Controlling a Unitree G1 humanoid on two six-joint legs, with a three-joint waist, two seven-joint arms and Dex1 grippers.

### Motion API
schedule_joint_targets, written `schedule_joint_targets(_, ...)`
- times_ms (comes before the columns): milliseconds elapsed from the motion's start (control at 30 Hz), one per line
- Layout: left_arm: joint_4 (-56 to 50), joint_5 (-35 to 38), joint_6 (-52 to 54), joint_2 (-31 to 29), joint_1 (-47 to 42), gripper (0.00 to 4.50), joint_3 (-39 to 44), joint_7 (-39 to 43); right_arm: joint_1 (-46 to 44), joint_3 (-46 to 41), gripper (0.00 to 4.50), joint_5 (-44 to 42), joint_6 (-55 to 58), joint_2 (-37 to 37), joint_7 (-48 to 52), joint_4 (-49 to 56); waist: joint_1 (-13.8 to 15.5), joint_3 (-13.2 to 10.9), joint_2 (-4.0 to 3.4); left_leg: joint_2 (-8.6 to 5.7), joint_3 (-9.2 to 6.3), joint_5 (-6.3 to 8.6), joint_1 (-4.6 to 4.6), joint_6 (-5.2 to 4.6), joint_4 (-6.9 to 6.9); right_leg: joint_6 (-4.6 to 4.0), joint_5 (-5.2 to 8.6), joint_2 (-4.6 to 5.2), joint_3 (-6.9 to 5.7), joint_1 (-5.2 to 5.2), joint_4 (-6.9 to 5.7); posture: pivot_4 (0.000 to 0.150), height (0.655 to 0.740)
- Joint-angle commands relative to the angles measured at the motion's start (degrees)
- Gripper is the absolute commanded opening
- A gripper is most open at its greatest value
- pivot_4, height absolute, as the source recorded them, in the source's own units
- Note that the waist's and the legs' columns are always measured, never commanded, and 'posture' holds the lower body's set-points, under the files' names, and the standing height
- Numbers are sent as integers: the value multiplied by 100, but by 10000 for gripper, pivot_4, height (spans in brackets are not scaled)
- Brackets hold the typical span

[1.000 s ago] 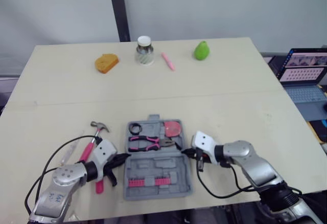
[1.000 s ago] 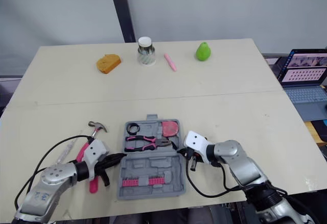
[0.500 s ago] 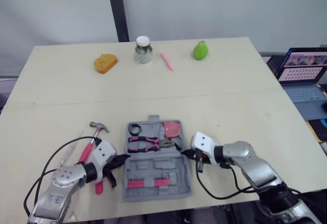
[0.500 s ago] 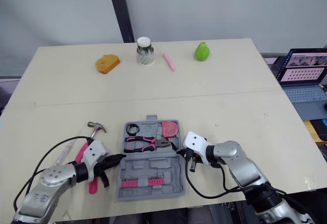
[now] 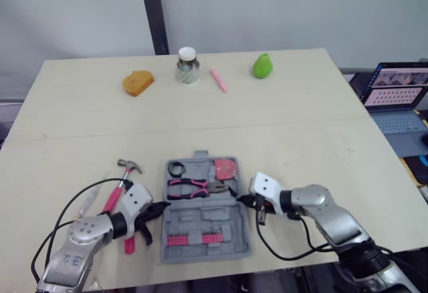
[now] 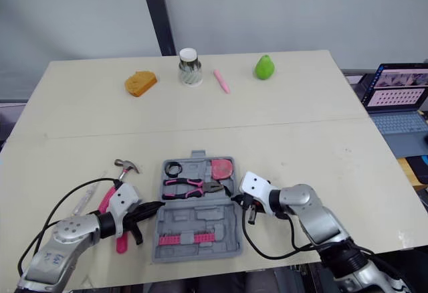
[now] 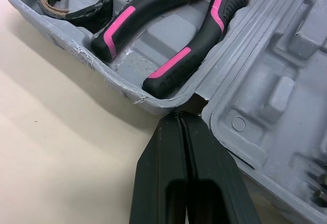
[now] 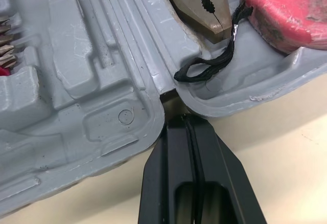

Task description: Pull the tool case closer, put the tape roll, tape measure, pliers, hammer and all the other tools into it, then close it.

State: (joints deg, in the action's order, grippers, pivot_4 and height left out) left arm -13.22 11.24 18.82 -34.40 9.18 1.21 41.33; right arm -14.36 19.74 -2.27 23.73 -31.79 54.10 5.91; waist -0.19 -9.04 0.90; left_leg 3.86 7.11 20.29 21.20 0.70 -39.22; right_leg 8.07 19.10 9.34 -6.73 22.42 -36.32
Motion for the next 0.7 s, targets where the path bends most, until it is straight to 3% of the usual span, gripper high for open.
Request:
schedule_joint_targets(33,-195,13,8,20,-8,720,-126,36,-31,7,0,-44,-76,72,-29,72,0,0,0,0,0,0,0,0,0,0,0,0,0,0,0,1500,7400)
schedule_joint_targets(700,-69,30,-10,-156,19,720,124,60,85,-151,0,-53,-259,-169,59,-125,0,0,0,0,0,0,1,0,0,0,0,0,0,0,2,1500,7400)
